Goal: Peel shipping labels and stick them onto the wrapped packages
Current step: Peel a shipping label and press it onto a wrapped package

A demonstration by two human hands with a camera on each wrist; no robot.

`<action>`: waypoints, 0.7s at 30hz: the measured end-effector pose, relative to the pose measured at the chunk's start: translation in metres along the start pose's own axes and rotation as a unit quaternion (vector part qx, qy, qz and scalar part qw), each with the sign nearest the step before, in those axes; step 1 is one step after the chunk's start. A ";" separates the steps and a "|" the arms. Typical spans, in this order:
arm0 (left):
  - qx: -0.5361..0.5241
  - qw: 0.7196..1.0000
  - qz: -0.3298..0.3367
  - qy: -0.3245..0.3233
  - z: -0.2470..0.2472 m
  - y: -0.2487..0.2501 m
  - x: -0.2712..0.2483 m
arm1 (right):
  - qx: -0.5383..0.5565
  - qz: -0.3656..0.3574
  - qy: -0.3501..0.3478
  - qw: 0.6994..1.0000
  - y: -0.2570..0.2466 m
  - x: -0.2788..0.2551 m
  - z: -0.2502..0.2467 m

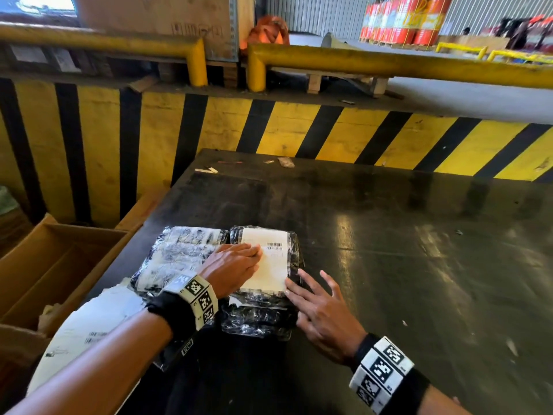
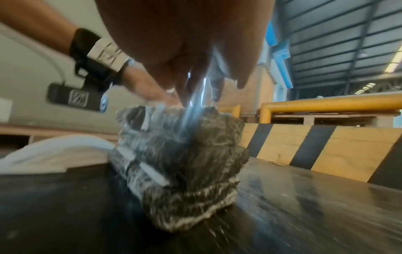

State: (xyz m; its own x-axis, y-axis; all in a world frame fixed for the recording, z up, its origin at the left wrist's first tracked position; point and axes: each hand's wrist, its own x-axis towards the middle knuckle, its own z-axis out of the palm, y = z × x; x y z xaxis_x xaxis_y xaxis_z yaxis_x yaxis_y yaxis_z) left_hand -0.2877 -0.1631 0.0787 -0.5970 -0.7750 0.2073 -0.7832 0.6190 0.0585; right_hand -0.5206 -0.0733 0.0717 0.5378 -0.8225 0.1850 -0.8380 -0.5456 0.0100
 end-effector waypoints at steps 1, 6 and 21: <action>0.005 1.000 0.003 0.001 0.000 -0.001 0.000 | 0.000 0.003 0.013 1.000 -0.003 0.008 -0.004; -0.004 1.000 -0.001 -0.015 0.001 -0.001 -0.001 | -0.040 -0.002 -0.042 0.998 -0.022 0.035 0.004; -0.019 0.999 0.048 -0.012 0.002 0.021 -0.029 | 0.121 0.074 -0.084 0.986 0.005 0.079 0.002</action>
State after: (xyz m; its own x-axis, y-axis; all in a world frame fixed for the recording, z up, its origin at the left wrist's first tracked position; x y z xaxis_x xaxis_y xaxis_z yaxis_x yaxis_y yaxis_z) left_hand -0.2872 -0.1279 0.0716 -0.6730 -0.7148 0.1902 -0.7155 0.6943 0.0776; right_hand -0.4820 -0.1406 0.0844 0.4368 -0.8996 0.0010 -0.8726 -0.4239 -0.2428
